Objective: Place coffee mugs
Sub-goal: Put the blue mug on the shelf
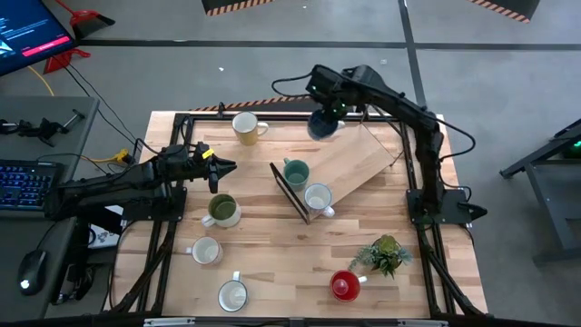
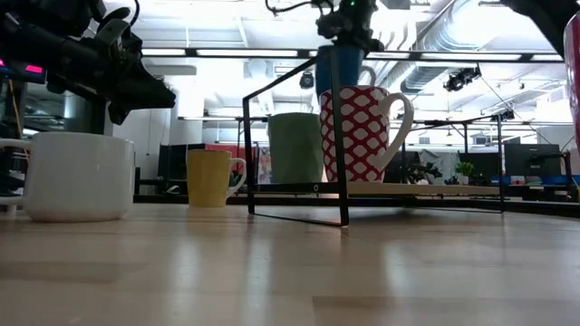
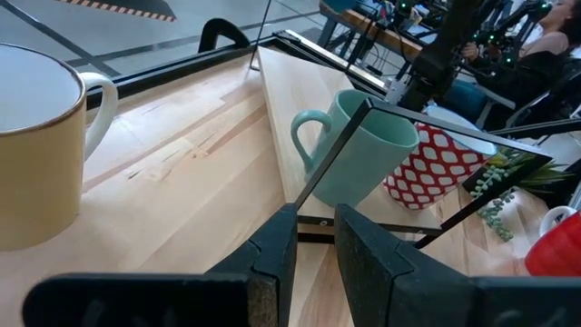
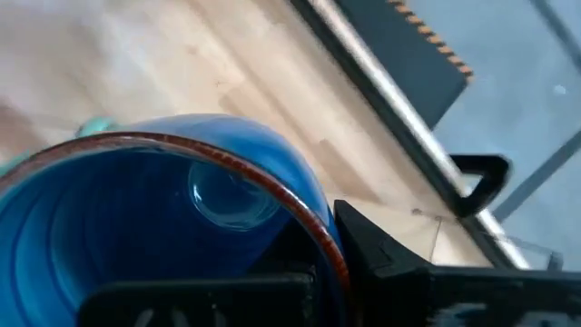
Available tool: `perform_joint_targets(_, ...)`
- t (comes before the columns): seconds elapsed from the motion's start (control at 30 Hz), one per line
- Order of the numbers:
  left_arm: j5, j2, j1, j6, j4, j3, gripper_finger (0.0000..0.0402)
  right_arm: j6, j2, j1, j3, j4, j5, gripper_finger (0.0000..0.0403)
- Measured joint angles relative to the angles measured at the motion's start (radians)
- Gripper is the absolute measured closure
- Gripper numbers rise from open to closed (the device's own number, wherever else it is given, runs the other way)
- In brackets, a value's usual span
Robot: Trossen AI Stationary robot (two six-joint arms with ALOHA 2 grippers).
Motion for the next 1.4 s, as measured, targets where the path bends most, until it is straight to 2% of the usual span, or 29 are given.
perform_joint_targets(0.13, 0.0, 0.0, 0.0, 0.0, -0.001, 0.0, 0.0334, 0.032, -0.05, 0.017, -0.107, 0.003, 0.014, 0.0403)
perform_joint_targets(0.33, -0.001, 0.0, 0.0, -0.001, -0.001, 0.0, 0.0334, 0.141, -0.201, 0.033, -0.39, 0.017, 0.023, 0.0403)
perform_joint_targets(0.57, -0.004, 0.0, 0.0, -0.001, 0.0, 0.0, 0.0334, 0.301, -0.398, 0.093, -0.684, 0.233, -0.004, 0.0403)
perform_joint_targets(0.77, -0.007, 0.0, 0.0, -0.001, 0.005, 0.0, 0.0334, 0.419, -0.47, 0.146, -0.896, 0.352, -0.012, 0.0403)
perform_joint_targets(0.93, -0.007, 0.0, 0.0, -0.002, 0.009, 0.0, 0.0334, 0.449, -0.47, 0.17, -0.989, 0.44, -0.046, 0.0403)
perform_joint_targets(1.1, -0.007, 0.0, 0.0, -0.002, 0.018, 0.0, 0.0334, 0.492, -0.469, 0.195, -1.018, 0.484, -0.1, 0.0403)
perform_joint_targets(1.4, -0.03, 0.0, 0.0, -0.002, 0.04, 0.0, 0.0334, 0.538, -0.465, 0.248, -1.018, 0.451, -0.064, 0.0403)
